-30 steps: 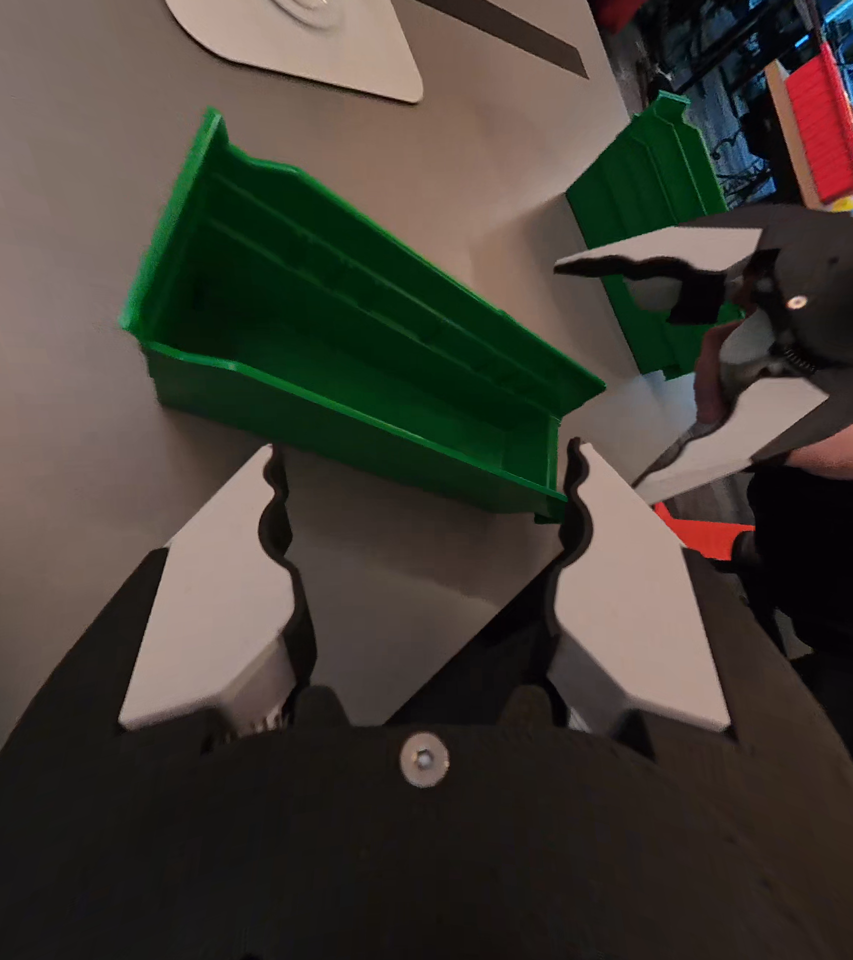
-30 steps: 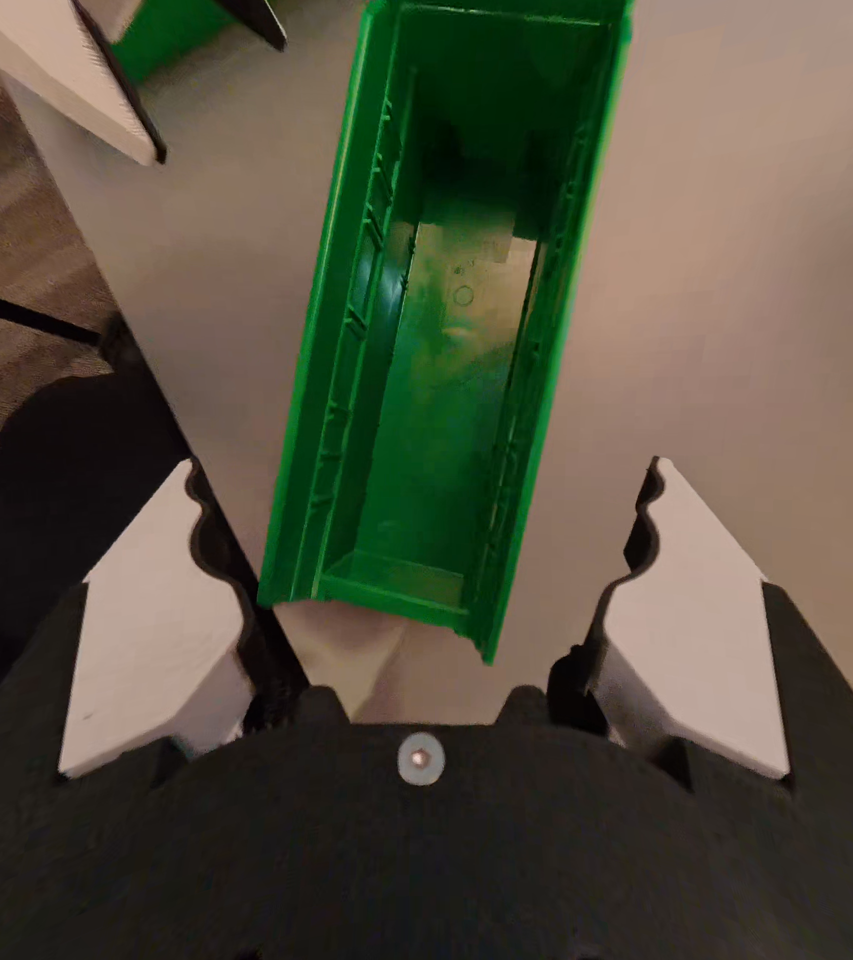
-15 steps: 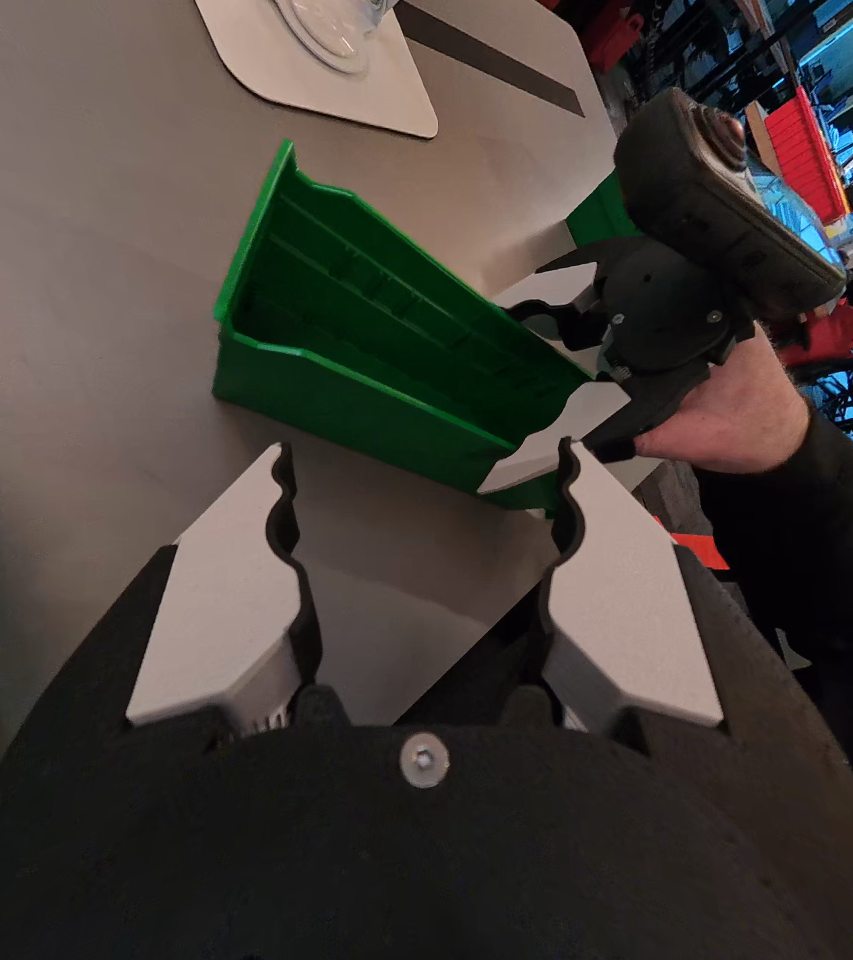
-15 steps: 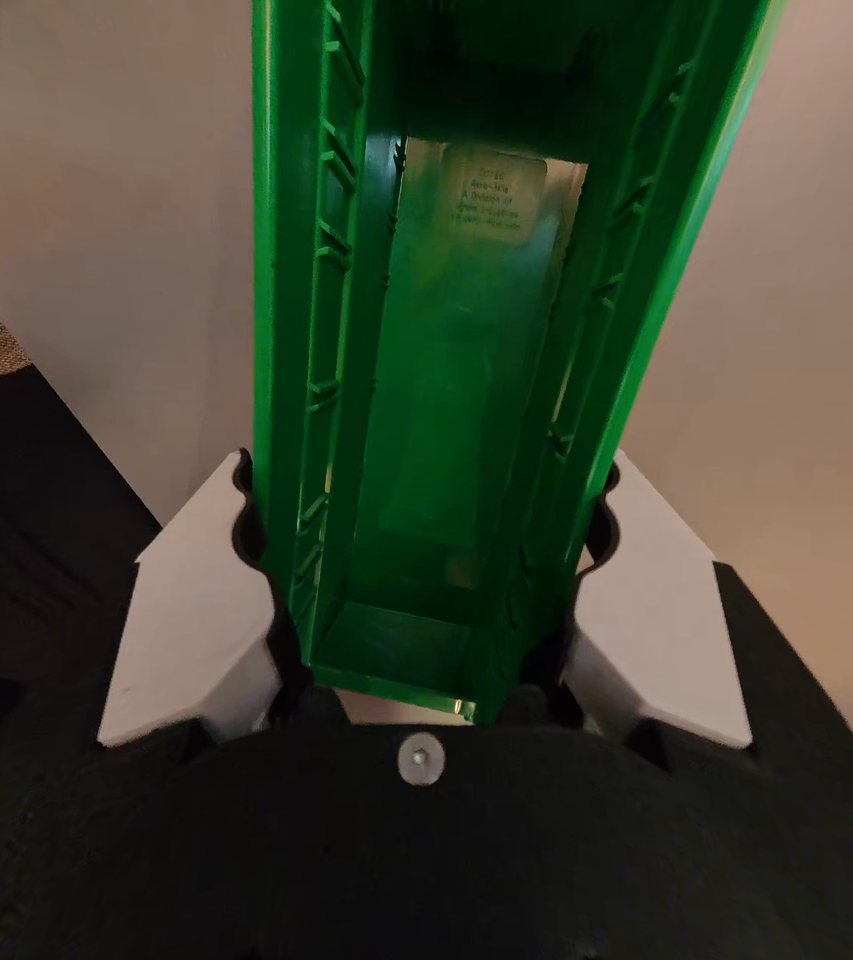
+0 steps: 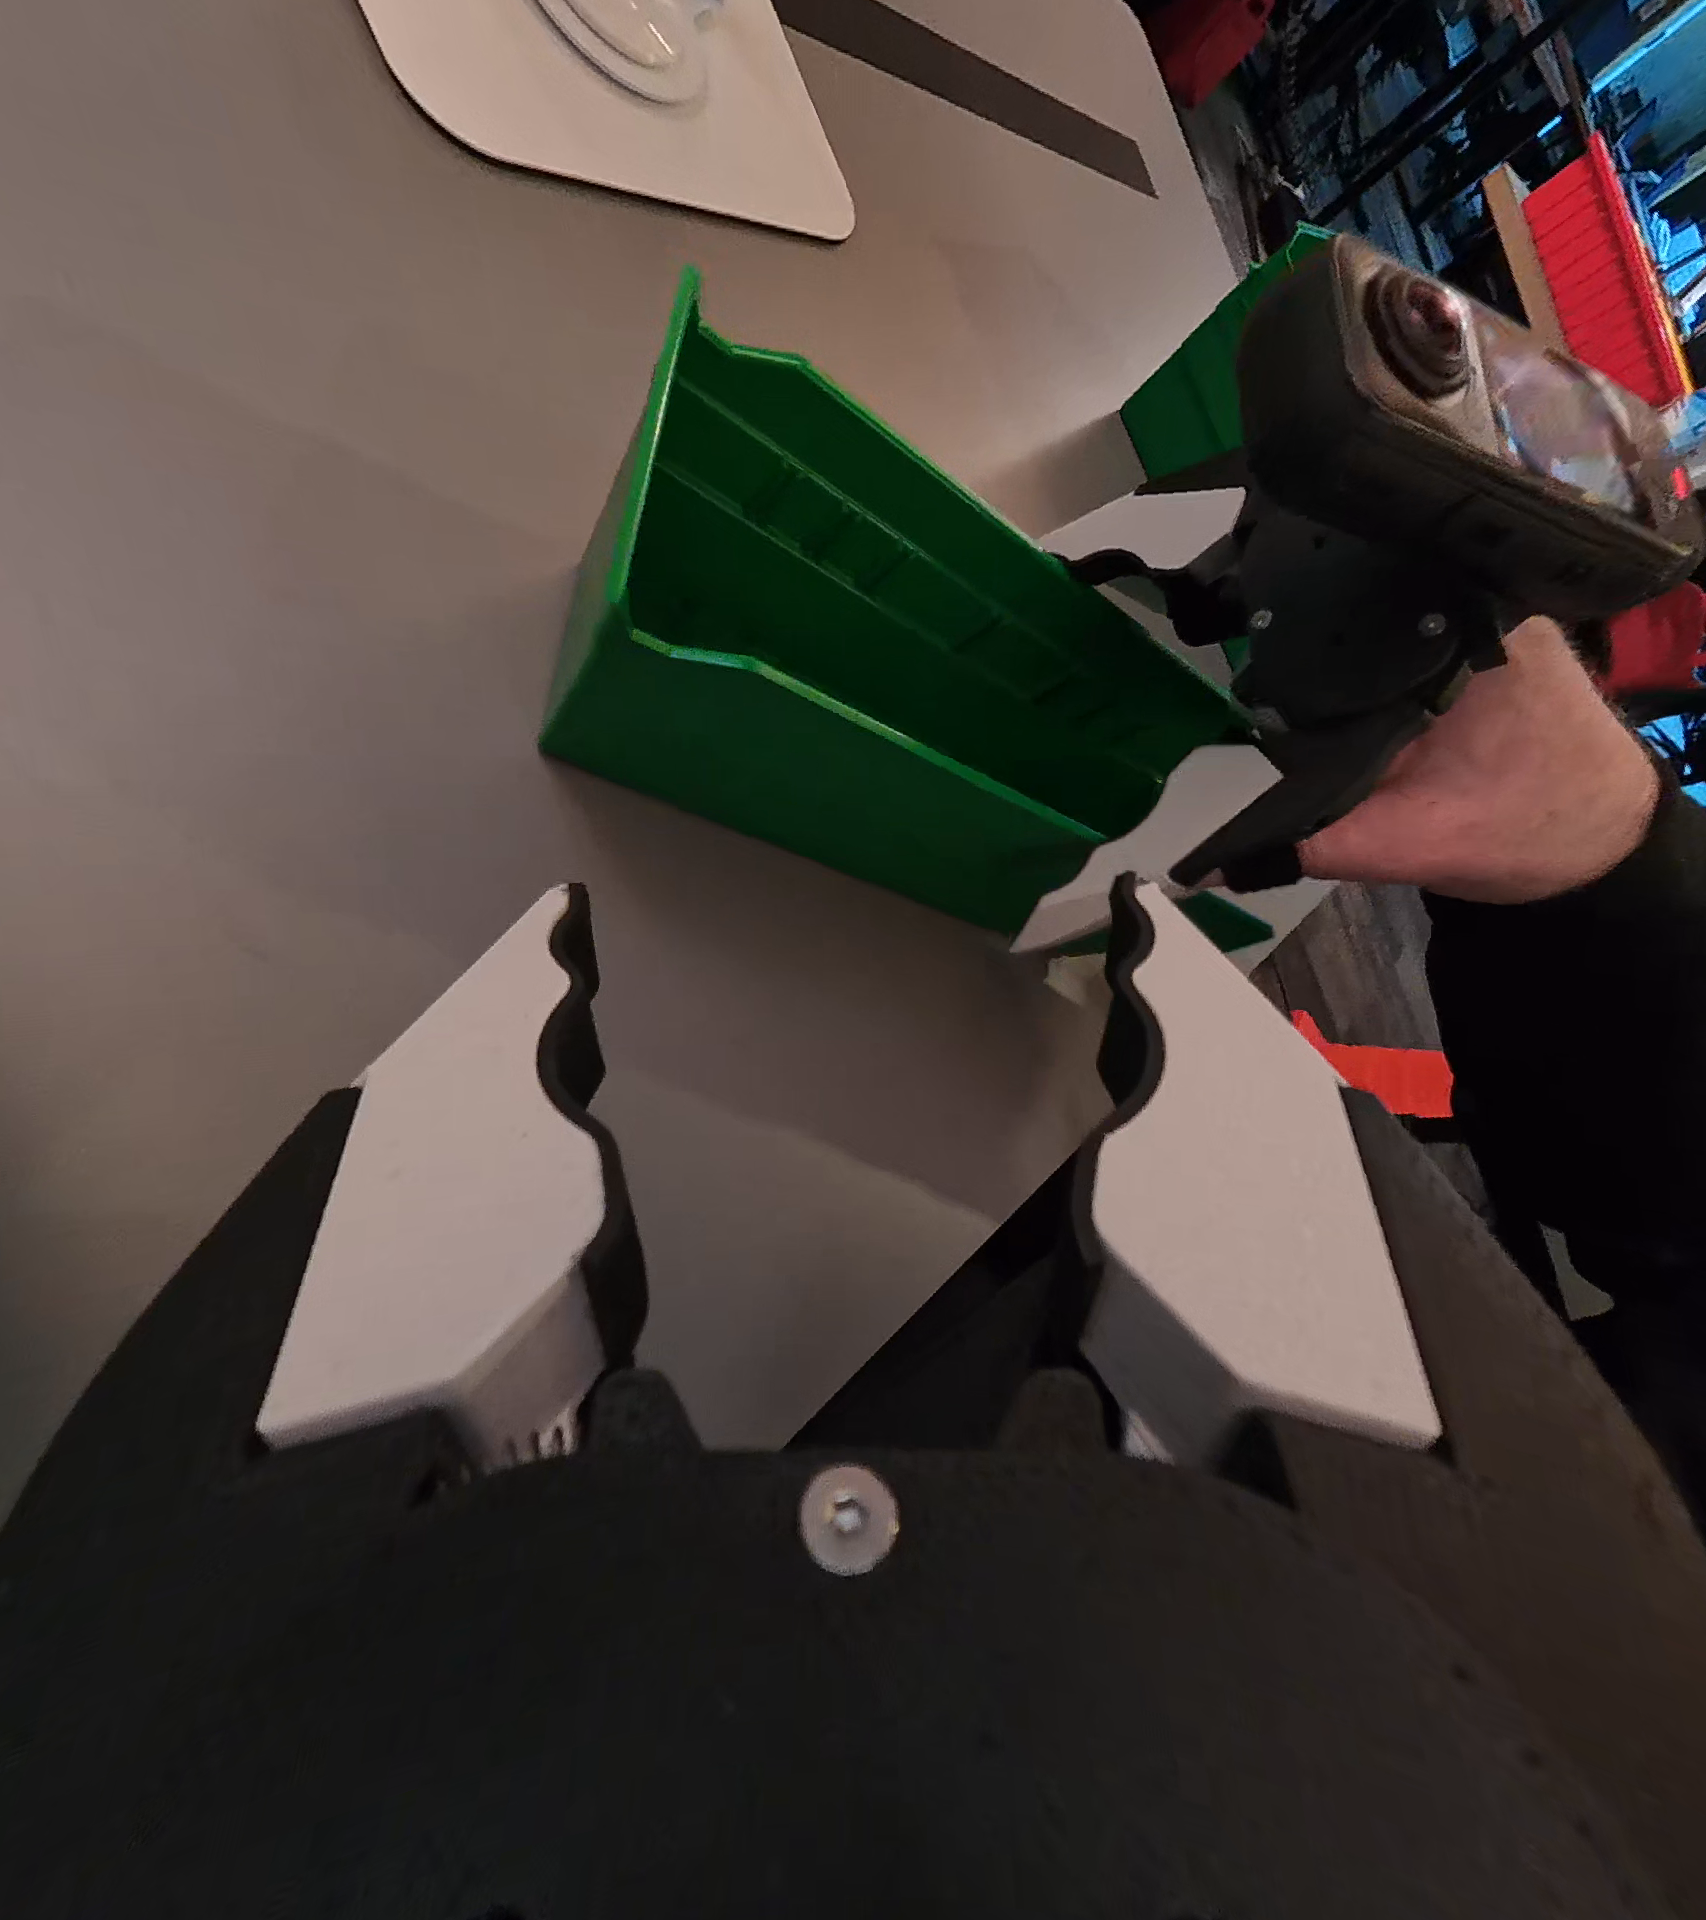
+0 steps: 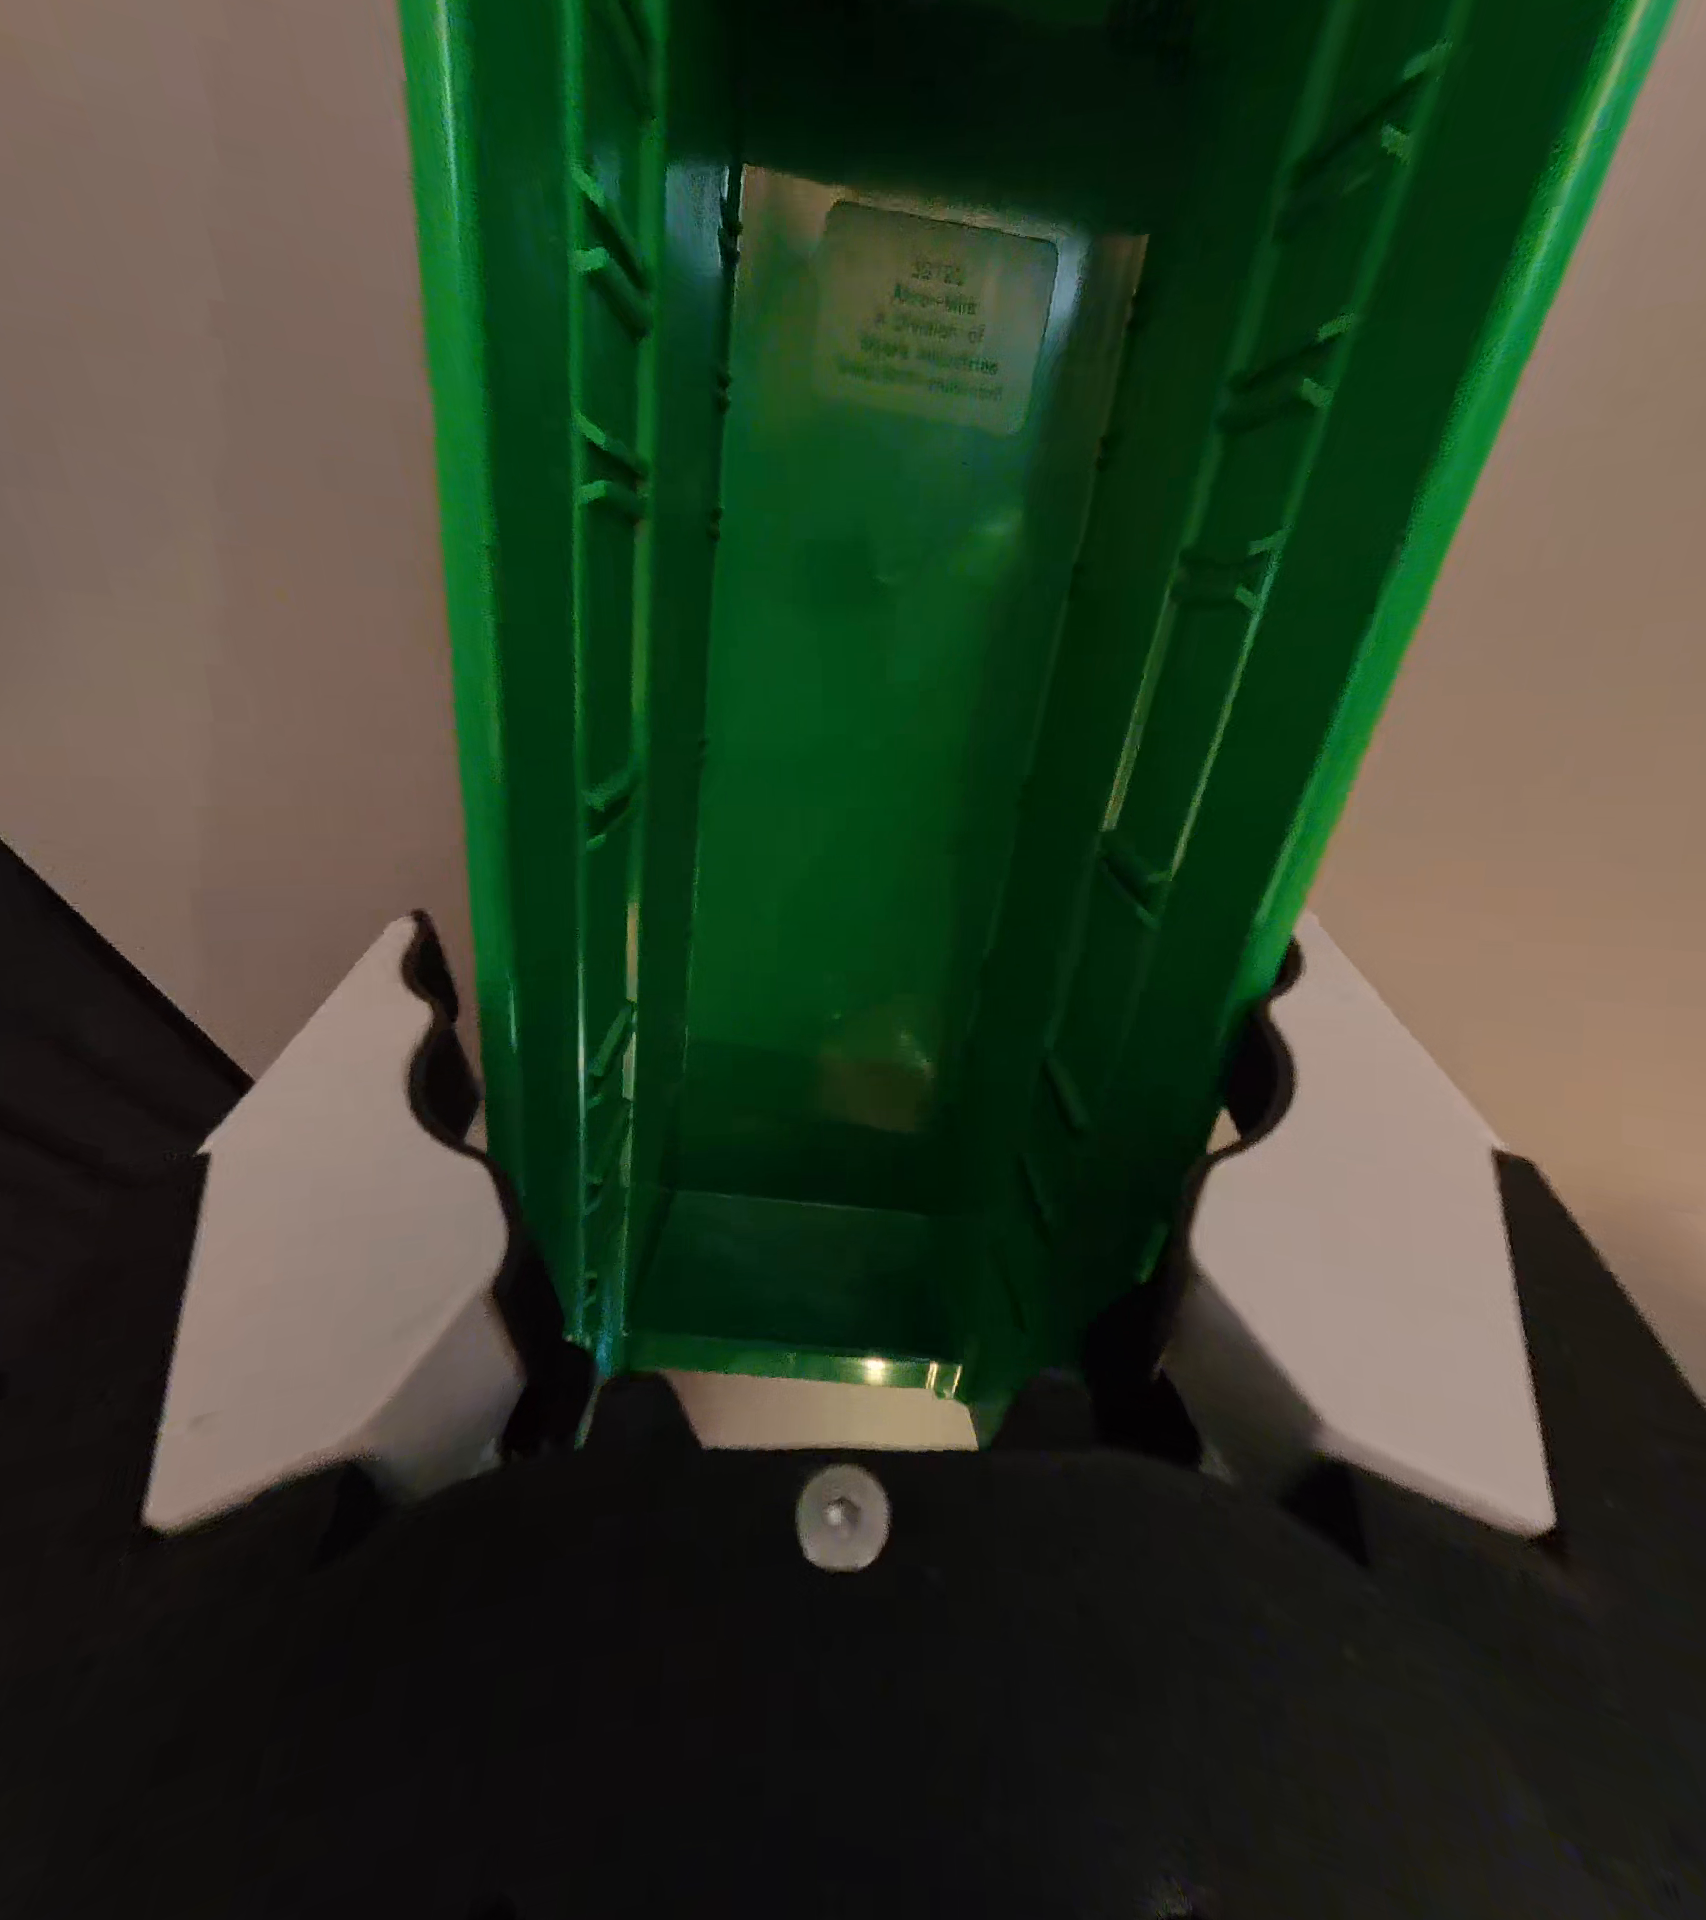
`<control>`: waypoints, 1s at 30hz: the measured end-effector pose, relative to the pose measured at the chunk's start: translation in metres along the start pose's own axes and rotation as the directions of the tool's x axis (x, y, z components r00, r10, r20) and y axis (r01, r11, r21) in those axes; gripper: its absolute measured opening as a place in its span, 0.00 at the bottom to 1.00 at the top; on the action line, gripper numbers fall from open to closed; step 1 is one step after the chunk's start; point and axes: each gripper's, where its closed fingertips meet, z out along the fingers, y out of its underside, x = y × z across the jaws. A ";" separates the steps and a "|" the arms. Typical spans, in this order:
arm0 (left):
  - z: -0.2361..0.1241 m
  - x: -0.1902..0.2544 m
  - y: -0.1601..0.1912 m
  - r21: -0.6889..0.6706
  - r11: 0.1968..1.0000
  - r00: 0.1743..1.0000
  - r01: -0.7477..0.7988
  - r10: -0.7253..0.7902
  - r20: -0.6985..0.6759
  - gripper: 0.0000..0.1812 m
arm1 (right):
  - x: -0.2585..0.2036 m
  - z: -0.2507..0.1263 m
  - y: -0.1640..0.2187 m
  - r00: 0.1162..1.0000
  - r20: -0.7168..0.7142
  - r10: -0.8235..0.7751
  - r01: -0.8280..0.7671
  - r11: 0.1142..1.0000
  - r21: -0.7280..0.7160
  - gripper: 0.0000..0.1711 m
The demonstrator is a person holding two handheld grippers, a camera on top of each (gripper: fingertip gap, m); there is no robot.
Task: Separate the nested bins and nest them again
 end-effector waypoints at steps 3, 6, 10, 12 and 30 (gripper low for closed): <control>0.000 0.001 0.000 0.000 1.000 1.000 -0.003 0.003 0.000 0.54 | 0.000 -0.006 -0.005 0.999 0.044 0.031 -0.032 0.999 0.026 0.72; -0.001 0.000 0.000 0.003 1.000 1.000 -0.002 0.002 -0.002 0.53 | -0.001 -0.009 -0.004 0.997 0.069 0.018 -0.021 0.999 0.048 0.66; 0.000 -0.001 0.001 -0.001 1.000 1.000 0.000 0.000 -0.007 0.53 | 0.000 -0.011 -0.001 0.995 0.095 0.029 -0.035 0.997 0.064 0.63; 0.001 -0.001 0.001 -0.002 1.000 1.000 -0.002 0.002 -0.008 0.53 | 0.002 -0.014 0.002 0.992 0.118 0.042 -0.051 0.996 0.070 0.62; 0.000 0.001 0.000 0.007 1.000 1.000 -0.010 0.011 -0.022 0.53 | 0.126 -0.141 0.095 0.937 0.110 0.332 -0.350 0.896 0.274 0.61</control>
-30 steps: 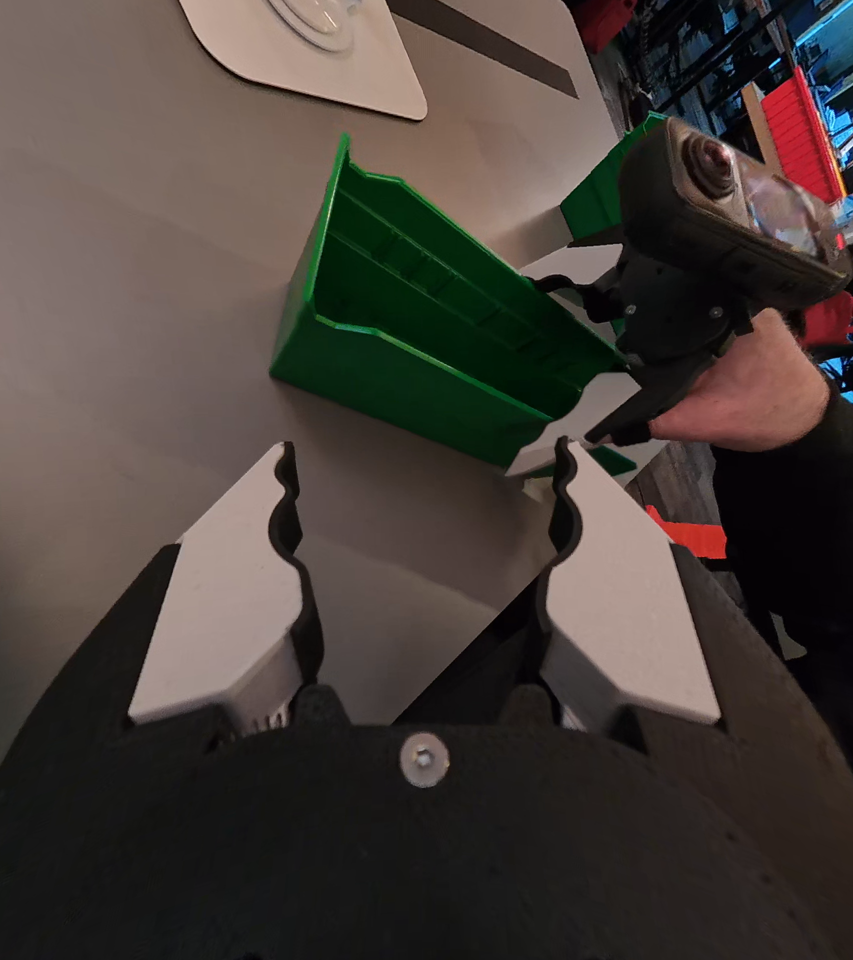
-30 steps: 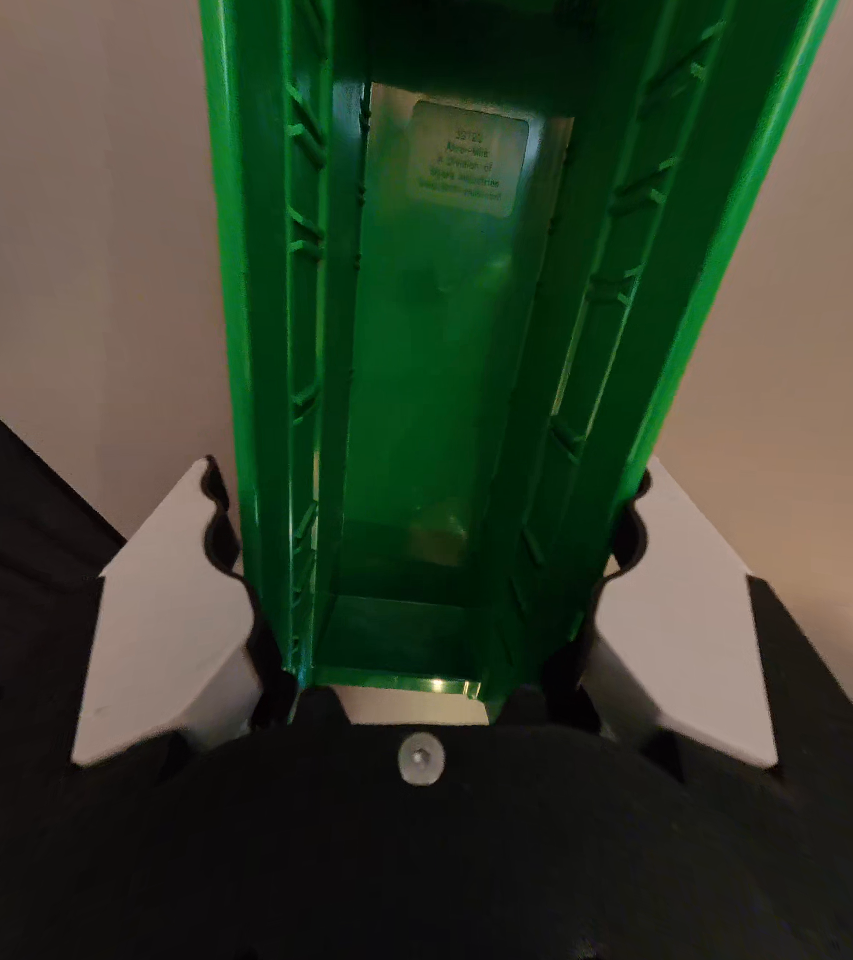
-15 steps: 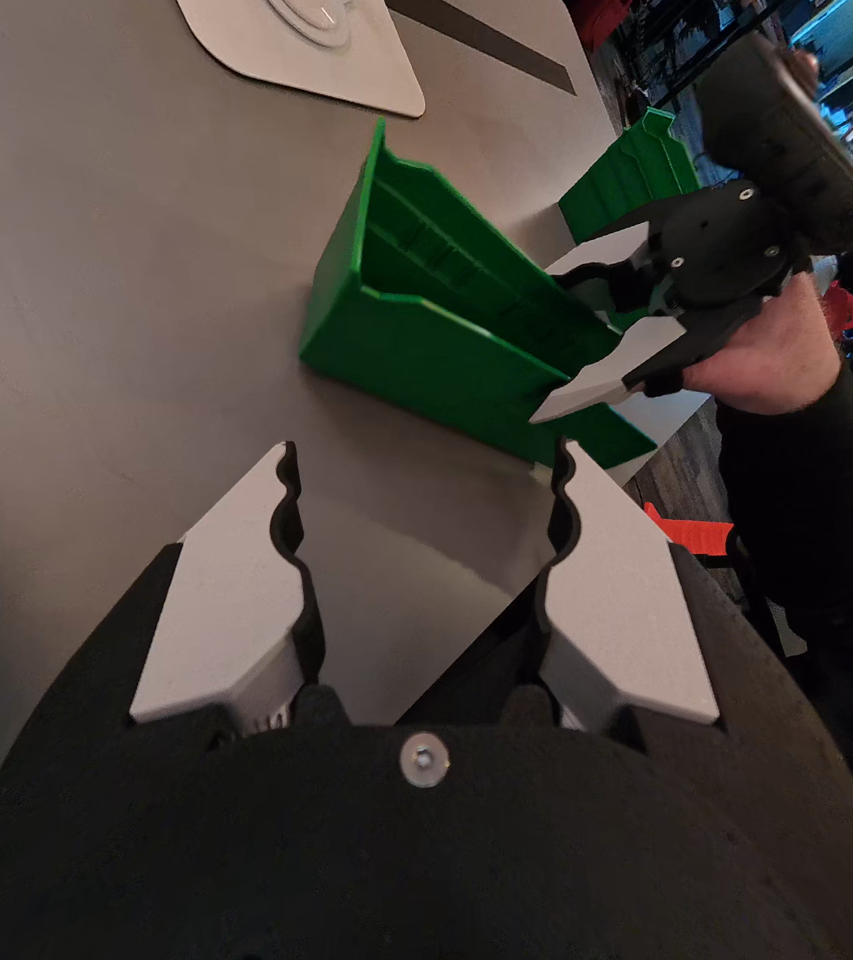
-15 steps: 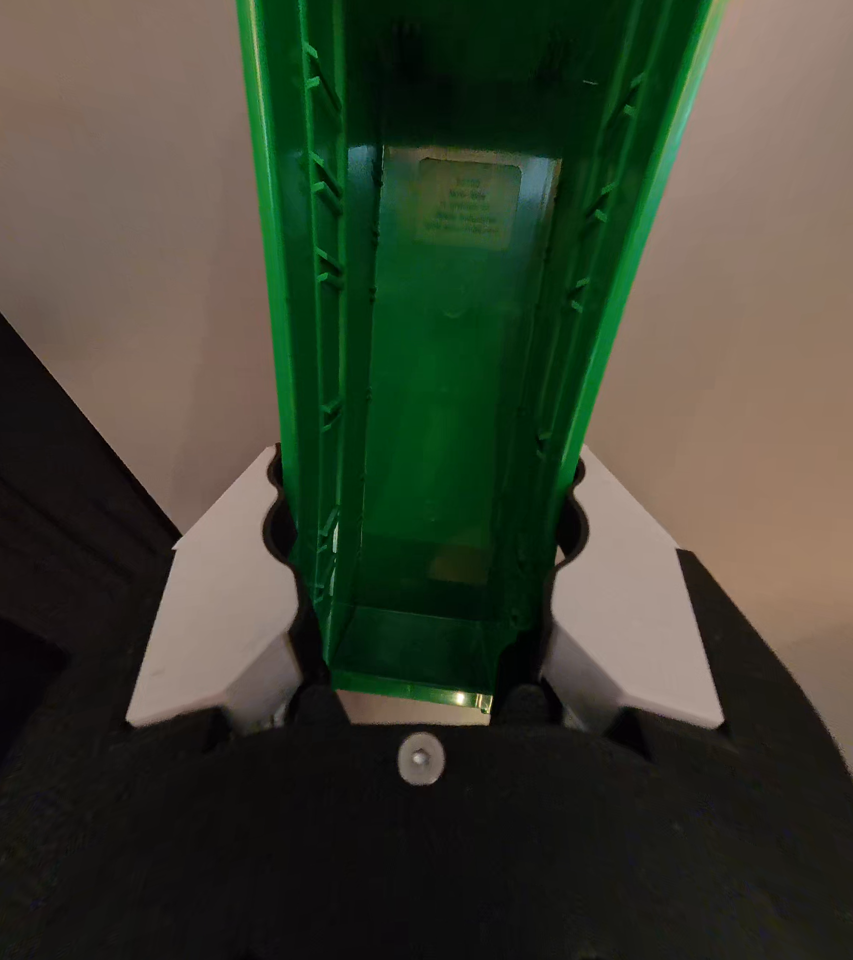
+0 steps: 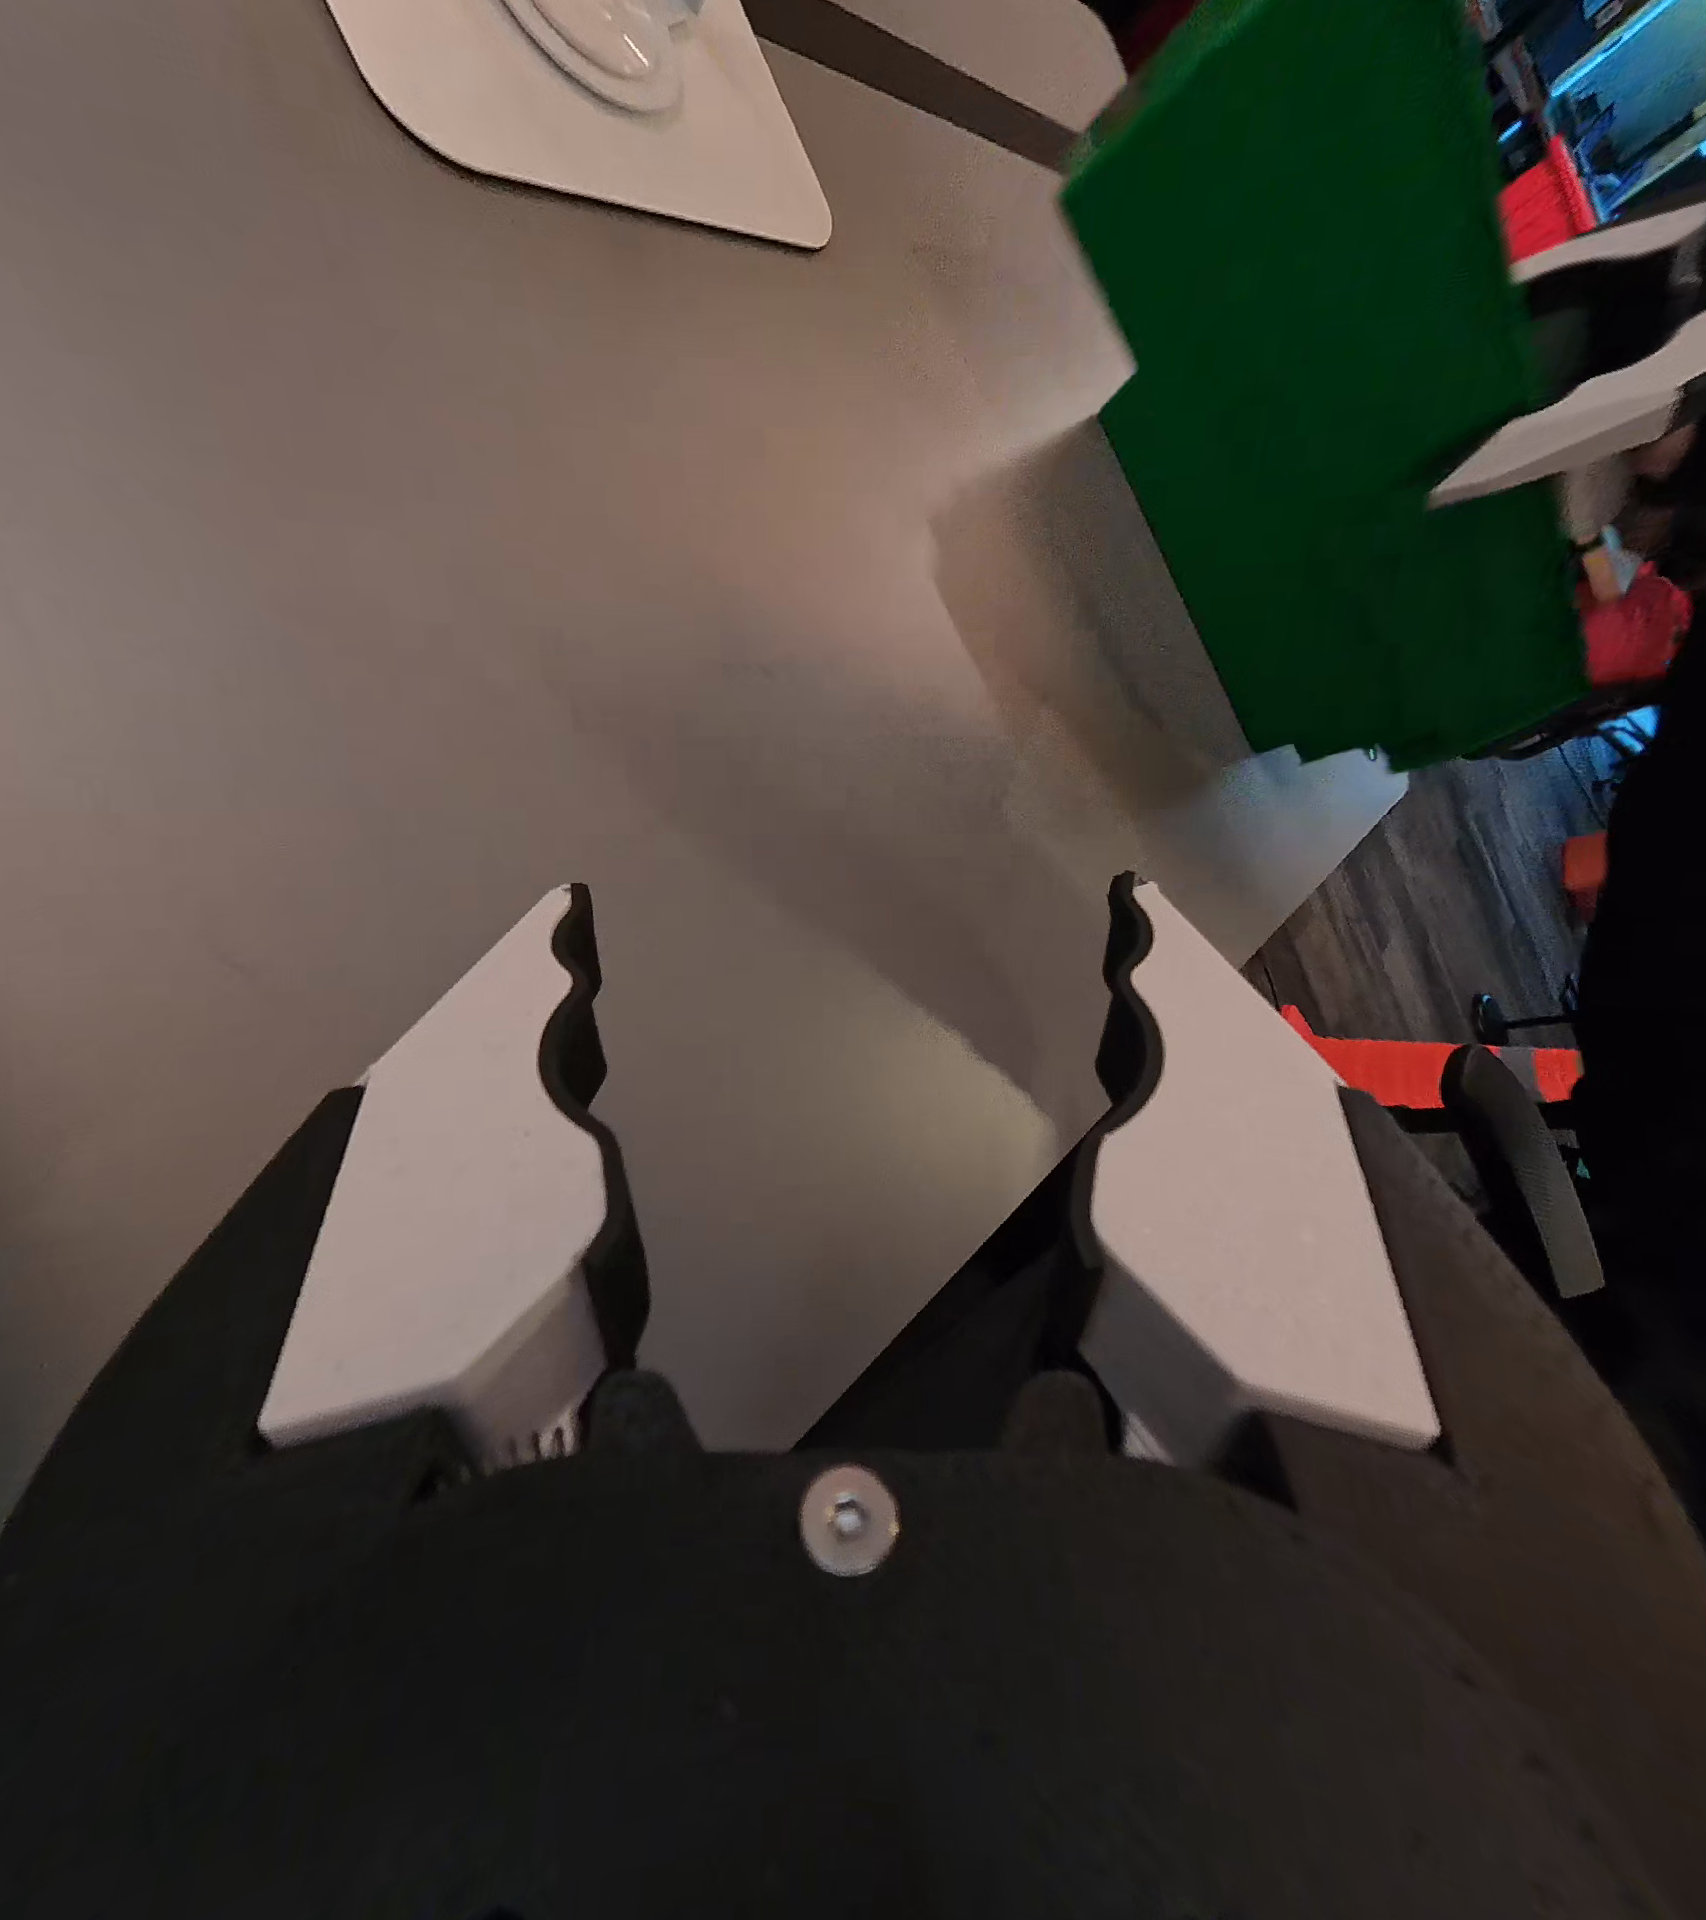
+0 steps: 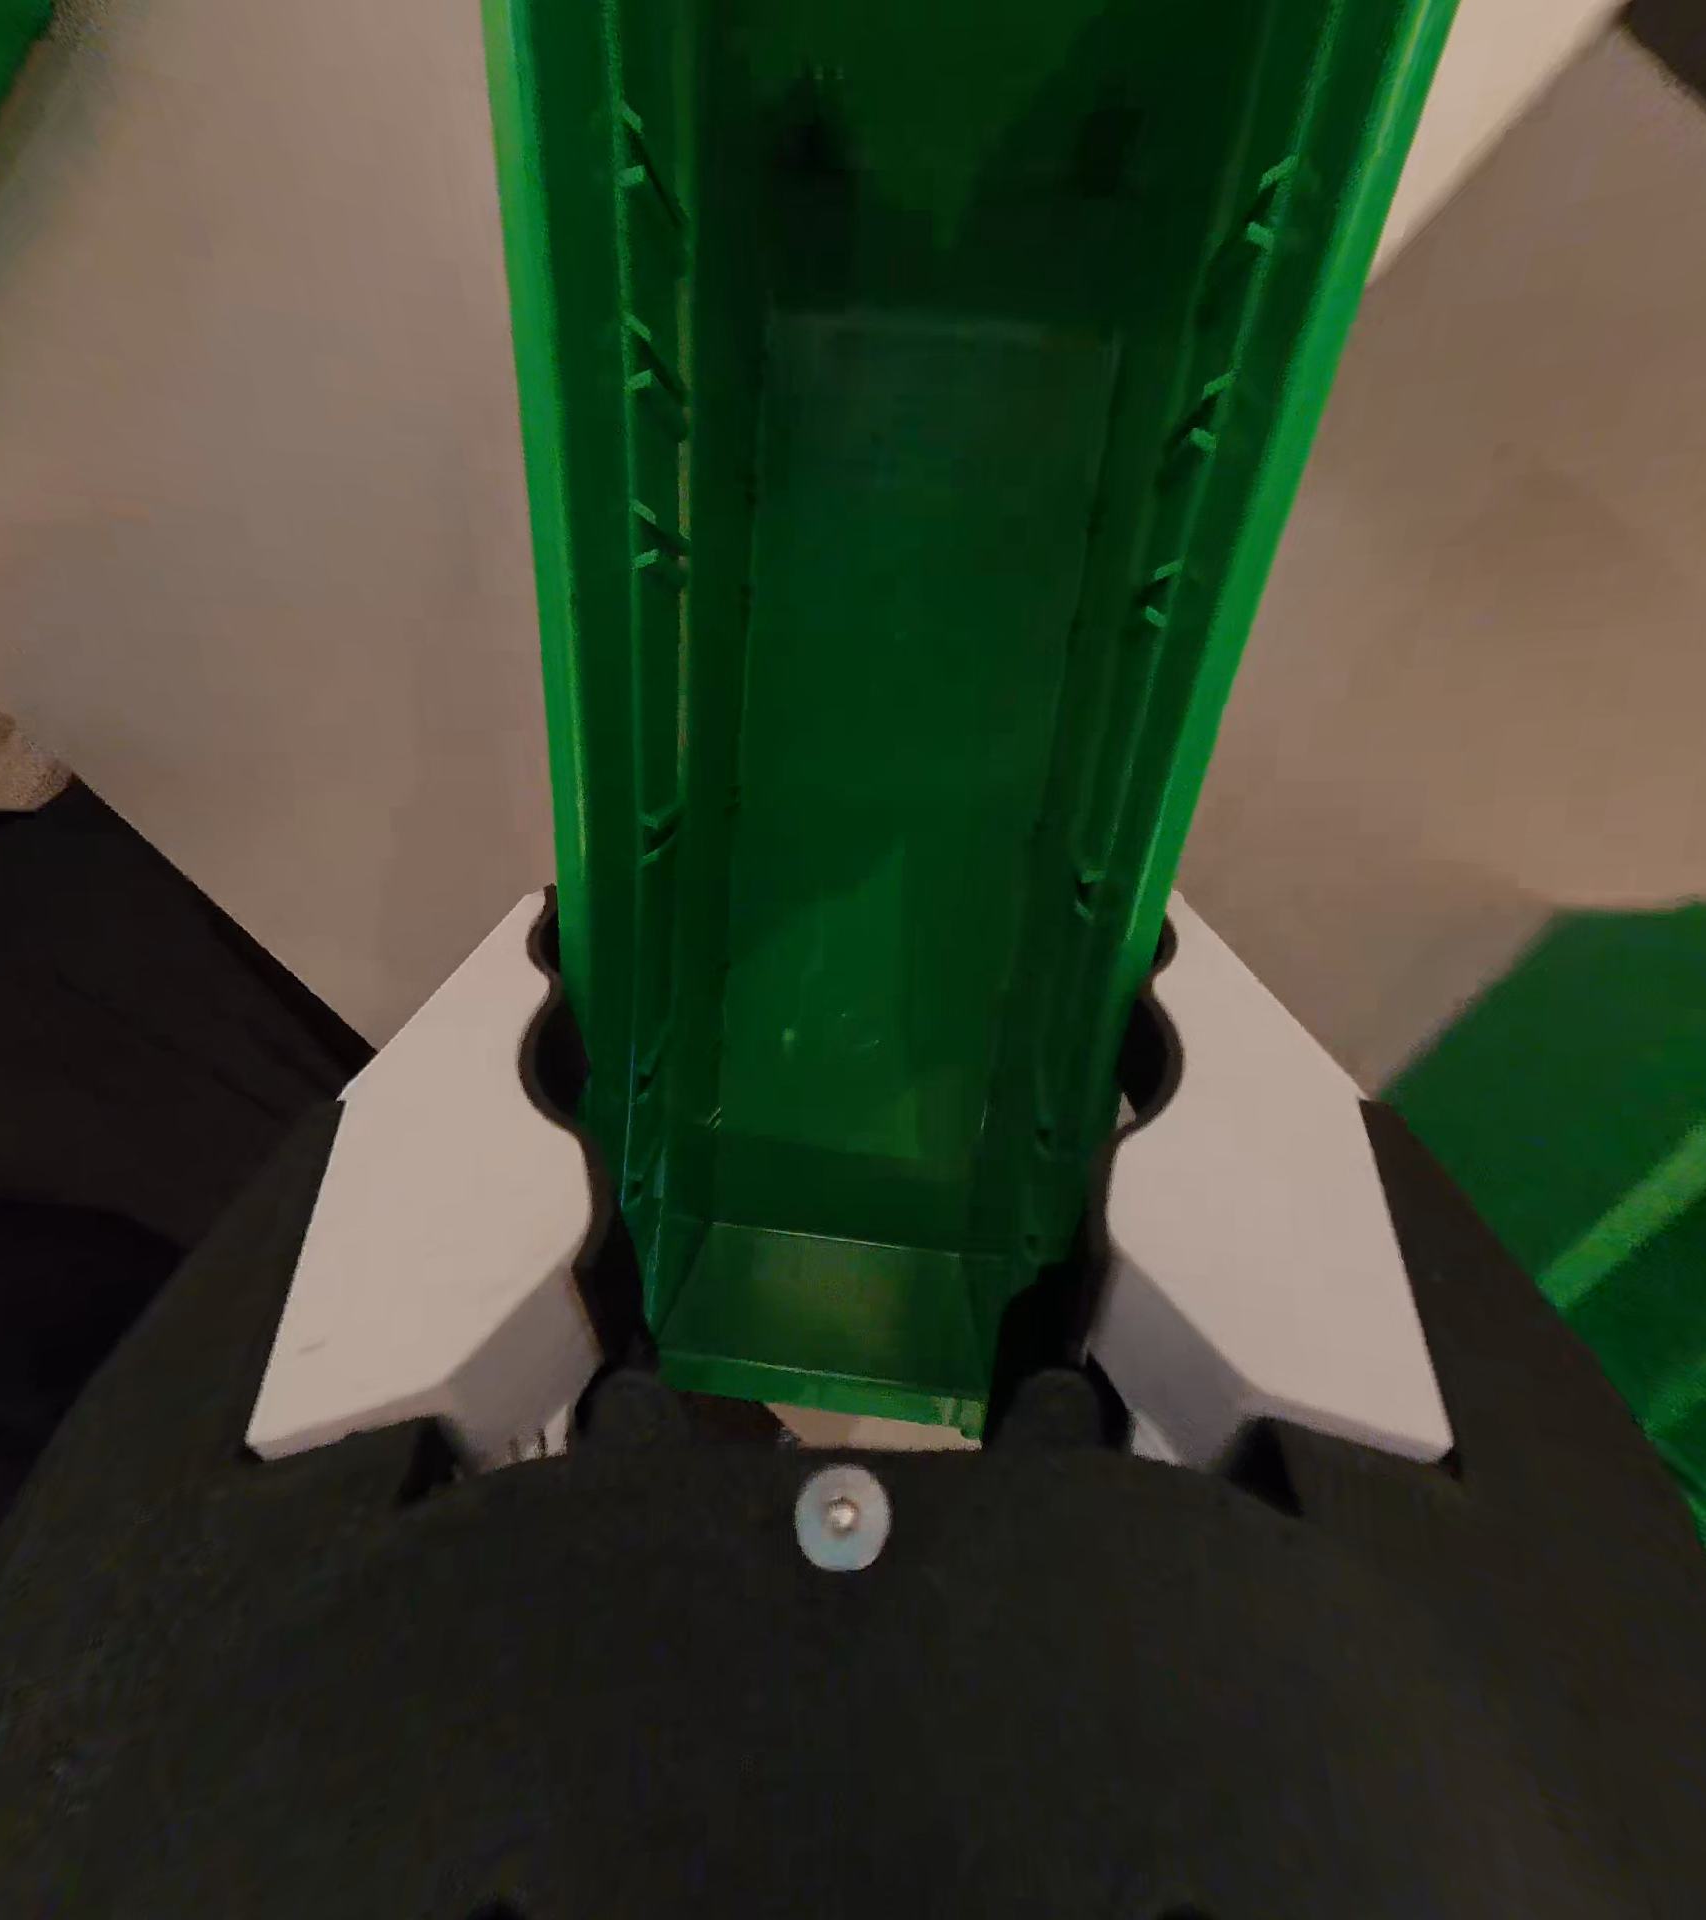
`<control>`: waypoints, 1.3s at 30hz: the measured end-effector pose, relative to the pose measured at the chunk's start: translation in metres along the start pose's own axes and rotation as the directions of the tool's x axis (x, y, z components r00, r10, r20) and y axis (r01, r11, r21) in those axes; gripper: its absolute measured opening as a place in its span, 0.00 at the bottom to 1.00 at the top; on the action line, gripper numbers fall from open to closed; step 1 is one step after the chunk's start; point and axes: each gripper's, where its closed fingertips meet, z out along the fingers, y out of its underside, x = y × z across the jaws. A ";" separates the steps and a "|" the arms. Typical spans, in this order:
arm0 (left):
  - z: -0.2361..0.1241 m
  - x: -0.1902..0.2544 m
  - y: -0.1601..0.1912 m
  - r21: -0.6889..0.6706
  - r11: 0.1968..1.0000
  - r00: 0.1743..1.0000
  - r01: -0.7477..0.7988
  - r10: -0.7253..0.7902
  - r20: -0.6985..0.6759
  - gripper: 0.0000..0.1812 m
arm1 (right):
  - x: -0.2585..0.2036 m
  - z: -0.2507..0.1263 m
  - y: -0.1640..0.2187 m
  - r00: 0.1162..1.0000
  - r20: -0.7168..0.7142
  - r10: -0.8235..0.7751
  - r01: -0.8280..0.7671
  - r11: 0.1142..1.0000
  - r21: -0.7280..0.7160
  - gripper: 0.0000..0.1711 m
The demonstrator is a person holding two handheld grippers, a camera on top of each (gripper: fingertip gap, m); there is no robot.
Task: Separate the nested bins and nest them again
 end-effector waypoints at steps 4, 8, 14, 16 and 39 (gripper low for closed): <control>0.000 -0.001 -0.001 0.004 1.000 1.000 -0.002 0.002 0.000 0.53 | 0.061 -0.073 0.027 0.989 -0.111 0.102 -0.098 0.994 0.044 0.62; 0.003 0.000 0.001 -0.004 1.000 1.000 0.003 -0.003 -0.004 0.53 | 0.124 -0.116 0.071 0.946 -0.233 0.227 -0.224 0.974 0.038 0.63; 0.008 0.000 0.005 -0.022 1.000 1.000 0.000 0.000 0.002 0.53 | 0.169 -0.113 0.124 0.896 -0.265 0.356 -0.367 0.930 0.012 0.64; 0.010 0.000 0.006 -0.025 1.000 1.000 0.002 -0.002 0.003 0.53 | 0.173 -0.102 0.132 0.890 -0.254 0.379 -0.392 0.920 -0.002 0.64; -0.016 -0.007 -0.008 0.001 0.996 0.991 -0.089 0.089 0.098 0.60 | 0.203 -0.039 0.153 0.863 -0.329 0.384 -0.425 0.903 -0.060 0.86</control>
